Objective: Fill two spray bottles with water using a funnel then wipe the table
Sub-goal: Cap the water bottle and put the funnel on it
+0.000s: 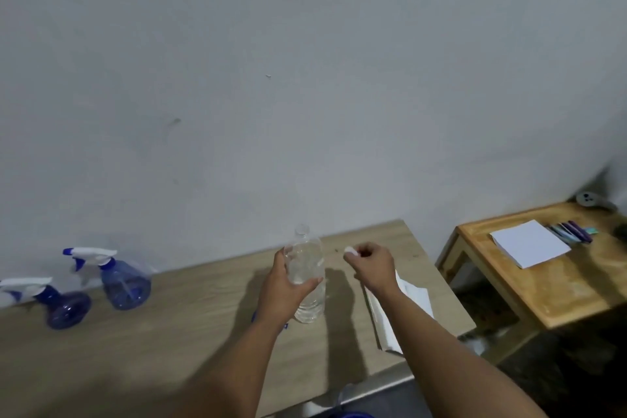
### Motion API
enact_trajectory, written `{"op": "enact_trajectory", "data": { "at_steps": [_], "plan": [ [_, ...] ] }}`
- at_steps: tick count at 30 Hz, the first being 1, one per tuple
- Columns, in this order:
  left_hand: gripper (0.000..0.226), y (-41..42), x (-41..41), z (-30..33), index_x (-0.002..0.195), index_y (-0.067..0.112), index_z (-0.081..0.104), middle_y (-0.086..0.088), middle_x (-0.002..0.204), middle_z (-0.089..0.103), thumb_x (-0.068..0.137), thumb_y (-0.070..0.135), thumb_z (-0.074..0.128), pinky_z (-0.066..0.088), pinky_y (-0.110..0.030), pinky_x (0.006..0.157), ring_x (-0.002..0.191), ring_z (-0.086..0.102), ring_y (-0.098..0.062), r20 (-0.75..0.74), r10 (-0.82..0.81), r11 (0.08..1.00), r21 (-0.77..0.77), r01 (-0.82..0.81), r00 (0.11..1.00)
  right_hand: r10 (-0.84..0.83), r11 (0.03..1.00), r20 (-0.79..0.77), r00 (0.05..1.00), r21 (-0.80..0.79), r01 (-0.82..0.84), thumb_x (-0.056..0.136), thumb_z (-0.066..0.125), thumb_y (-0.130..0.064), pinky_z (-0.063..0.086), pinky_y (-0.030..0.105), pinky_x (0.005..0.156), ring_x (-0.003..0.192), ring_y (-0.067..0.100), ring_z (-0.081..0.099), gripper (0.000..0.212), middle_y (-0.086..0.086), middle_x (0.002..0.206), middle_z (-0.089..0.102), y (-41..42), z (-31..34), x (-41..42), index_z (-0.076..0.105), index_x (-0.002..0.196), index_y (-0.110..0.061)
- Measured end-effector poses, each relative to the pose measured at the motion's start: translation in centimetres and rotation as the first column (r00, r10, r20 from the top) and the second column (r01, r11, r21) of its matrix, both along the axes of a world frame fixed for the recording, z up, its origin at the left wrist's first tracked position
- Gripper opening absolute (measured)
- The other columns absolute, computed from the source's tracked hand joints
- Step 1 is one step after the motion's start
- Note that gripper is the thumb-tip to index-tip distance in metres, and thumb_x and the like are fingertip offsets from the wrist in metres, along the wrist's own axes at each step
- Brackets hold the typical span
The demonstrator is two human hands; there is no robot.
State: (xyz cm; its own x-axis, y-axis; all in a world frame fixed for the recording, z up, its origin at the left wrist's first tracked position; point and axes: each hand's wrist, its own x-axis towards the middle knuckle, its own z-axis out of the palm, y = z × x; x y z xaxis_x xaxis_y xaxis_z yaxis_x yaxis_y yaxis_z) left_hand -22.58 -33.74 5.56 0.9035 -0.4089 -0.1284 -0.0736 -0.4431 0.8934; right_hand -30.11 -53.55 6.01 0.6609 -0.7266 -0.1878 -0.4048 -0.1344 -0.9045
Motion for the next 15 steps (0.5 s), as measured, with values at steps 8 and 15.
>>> {"op": "enact_trajectory", "data": {
  "at_steps": [8, 15],
  "plan": [
    [0.086, -0.5, -0.4, 0.9, 0.136, 0.038, 0.041, 0.012, 0.131, 0.06, 0.065, 0.049, 0.09, 0.053, -0.038, 0.094, 0.113, 0.061, -0.016, -0.002, 0.025, 0.998, 0.05, -0.024, 1.0, 0.515, 0.855, 0.159, 0.842, -0.166, -0.492, 0.087, 0.084, -0.022, 0.057, 0.025, 0.073, 0.075, 0.009, 0.069, 0.016, -0.007, 0.087, 0.076, 0.8, 12.7, 4.3, 0.081, 0.1, -0.014],
    [0.083, -0.2, -0.6, 1.4, 0.137, 0.035, 0.041, 0.018, 0.122, 0.058, 0.07, 0.047, 0.088, 0.042, -0.02, 0.069, 0.107, 0.061, -0.014, 0.022, 0.009, 0.995, 0.095, -0.011, 1.0, 0.623, 0.729, -0.096, 0.777, -0.289, -0.62, 0.087, 0.084, -0.026, 0.052, 0.019, 0.076, 0.09, 0.011, 0.076, 0.022, -0.009, 0.1, 0.078, 2.4, 11.2, 4.8, 0.081, 0.106, -0.016]
  ]
}}
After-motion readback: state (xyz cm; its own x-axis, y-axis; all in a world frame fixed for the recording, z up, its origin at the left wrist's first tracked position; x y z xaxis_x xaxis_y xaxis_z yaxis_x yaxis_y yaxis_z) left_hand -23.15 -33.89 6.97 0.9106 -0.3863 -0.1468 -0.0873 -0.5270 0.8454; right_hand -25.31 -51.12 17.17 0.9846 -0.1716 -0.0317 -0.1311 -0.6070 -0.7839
